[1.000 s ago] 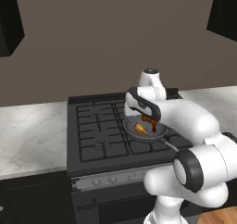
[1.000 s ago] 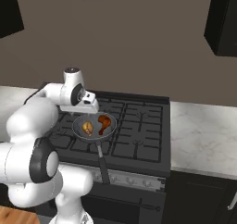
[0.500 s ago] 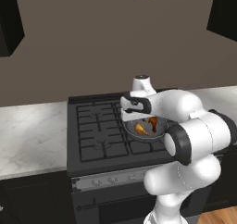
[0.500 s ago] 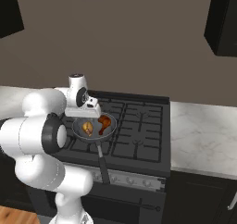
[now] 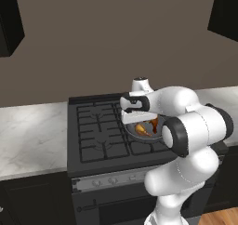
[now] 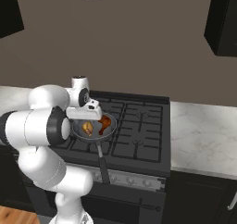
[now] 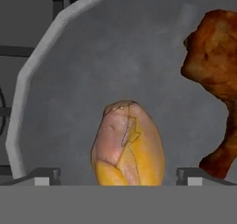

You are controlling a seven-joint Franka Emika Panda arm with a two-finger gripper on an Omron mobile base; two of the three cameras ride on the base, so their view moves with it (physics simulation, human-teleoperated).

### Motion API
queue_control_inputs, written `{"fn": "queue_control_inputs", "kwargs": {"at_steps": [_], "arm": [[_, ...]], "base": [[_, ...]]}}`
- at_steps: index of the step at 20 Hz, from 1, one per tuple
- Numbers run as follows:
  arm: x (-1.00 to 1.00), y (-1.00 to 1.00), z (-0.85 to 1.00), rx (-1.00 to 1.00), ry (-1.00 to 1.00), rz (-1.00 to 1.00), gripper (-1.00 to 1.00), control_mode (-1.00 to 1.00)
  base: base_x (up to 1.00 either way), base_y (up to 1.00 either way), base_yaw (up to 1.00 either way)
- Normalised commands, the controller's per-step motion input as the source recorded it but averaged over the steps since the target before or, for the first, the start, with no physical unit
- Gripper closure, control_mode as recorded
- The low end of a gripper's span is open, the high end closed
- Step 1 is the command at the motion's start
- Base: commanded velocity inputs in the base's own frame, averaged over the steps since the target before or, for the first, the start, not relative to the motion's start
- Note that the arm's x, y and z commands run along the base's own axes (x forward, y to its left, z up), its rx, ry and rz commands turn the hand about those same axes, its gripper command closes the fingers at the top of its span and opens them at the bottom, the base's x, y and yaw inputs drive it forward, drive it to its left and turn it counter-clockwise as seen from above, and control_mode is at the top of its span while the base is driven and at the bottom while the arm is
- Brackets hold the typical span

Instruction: Take the chicken drumsticks from the pan and place one on each plate on the dining counter.

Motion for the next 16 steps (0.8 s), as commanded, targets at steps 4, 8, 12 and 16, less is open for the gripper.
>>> {"fn": "queue_control_inputs", "kwargs": {"at_steps": [4, 8, 12, 16], "arm": [[-0.07, -0.16, -0.15, 0.0, 0.0, 0.0, -1.0, -1.0], [-0.05, -0.09, -0.17, 0.0, 0.0, 0.0, -1.0, -1.0], [-0.06, 0.0, -0.2, 0.0, 0.0, -0.01, -1.0, -1.0], [-0.16, 0.0, -0.13, 0.0, 0.0, -0.03, -1.0, -1.0]], "base": [[0.0, 0.0, 0.0], [0.0, 0.0, 0.0], [0.0, 0.0, 0.0], [0.0, 0.0, 0.0]]}}
